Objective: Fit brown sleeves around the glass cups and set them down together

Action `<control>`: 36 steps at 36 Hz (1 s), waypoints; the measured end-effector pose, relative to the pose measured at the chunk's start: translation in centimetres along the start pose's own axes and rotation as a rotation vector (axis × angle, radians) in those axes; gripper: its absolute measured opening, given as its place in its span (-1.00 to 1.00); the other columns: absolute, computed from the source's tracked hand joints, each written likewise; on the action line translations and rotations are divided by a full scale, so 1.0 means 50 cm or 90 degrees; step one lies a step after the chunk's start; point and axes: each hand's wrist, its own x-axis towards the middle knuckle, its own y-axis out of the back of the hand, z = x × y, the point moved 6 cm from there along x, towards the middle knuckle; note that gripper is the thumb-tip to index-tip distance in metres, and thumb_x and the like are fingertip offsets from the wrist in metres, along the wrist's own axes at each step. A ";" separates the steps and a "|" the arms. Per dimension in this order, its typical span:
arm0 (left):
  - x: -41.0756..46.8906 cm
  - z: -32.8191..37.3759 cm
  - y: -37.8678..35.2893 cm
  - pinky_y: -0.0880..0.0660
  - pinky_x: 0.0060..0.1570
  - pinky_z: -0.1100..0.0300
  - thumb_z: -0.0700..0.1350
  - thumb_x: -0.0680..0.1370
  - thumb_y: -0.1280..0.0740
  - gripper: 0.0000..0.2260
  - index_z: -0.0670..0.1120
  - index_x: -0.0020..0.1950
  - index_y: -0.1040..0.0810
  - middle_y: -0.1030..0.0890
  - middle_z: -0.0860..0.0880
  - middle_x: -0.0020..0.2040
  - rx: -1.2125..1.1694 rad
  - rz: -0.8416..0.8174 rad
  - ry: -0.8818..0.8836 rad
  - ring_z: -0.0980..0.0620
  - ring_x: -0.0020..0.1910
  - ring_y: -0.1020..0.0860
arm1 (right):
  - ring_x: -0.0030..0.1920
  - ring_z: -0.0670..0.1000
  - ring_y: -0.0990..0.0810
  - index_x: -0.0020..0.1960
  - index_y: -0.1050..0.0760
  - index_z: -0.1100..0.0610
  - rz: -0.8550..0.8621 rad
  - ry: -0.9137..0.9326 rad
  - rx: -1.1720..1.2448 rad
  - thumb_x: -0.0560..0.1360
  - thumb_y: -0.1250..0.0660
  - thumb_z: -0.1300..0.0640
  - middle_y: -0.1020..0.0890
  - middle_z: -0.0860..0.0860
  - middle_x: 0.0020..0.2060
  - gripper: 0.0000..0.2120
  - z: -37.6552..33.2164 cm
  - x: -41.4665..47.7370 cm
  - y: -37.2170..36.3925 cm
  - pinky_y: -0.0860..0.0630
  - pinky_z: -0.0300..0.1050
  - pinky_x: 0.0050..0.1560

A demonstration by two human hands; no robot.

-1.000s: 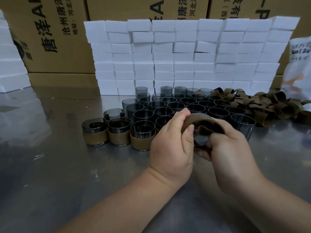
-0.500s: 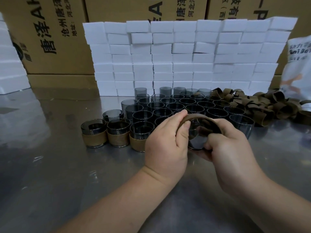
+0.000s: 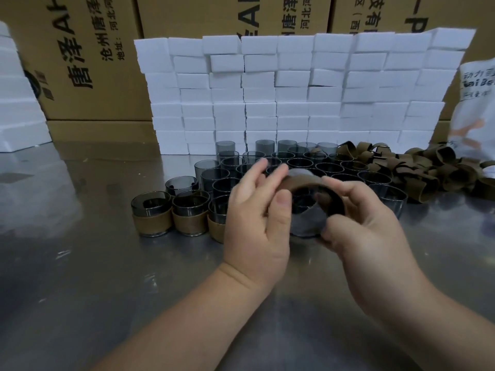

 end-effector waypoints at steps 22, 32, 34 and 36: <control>-0.021 -0.045 -0.048 -0.31 -0.49 0.23 0.32 0.25 -0.14 -0.37 -0.14 0.02 -0.57 -0.60 -0.27 -0.11 -0.458 -0.107 0.323 -0.12 -0.29 -0.49 | -0.17 0.10 -0.61 0.23 -0.50 0.10 -0.130 -0.020 0.072 0.27 -0.39 -0.28 -0.66 0.14 0.00 -0.34 0.028 -0.002 -0.014 -0.50 -0.14 -0.24; -0.024 -0.050 -0.043 -0.36 -0.13 -0.09 0.26 0.27 -0.18 -0.46 -0.13 -0.01 -0.55 -0.61 -0.12 -0.17 -0.461 -0.055 0.319 -0.13 -0.13 -0.53 | -0.11 0.09 -0.58 0.24 -0.51 0.15 -0.164 -0.004 0.096 0.43 -0.20 -0.09 -0.60 0.27 0.03 -0.53 0.026 -0.004 -0.022 -0.48 -0.11 -0.17; -0.024 -0.049 -0.041 -0.36 -0.12 -0.10 0.26 0.28 -0.18 -0.45 -0.15 0.00 -0.54 -0.60 -0.14 -0.15 -0.457 -0.052 0.318 -0.13 -0.13 -0.53 | -0.10 0.09 -0.59 0.24 -0.51 0.15 -0.162 -0.006 0.099 0.42 -0.20 -0.09 -0.59 0.27 0.04 -0.52 0.026 -0.003 -0.021 -0.49 -0.13 -0.17; -0.025 -0.047 -0.041 -0.36 -0.15 -0.06 0.25 0.29 -0.17 -0.46 -0.15 -0.01 -0.54 -0.61 -0.13 -0.16 -0.460 -0.051 0.311 -0.11 -0.15 -0.55 | -0.10 0.11 -0.58 0.23 -0.51 0.14 -0.161 -0.005 0.096 0.43 -0.20 -0.08 -0.59 0.28 0.04 -0.54 0.026 -0.002 -0.021 -0.49 -0.11 -0.16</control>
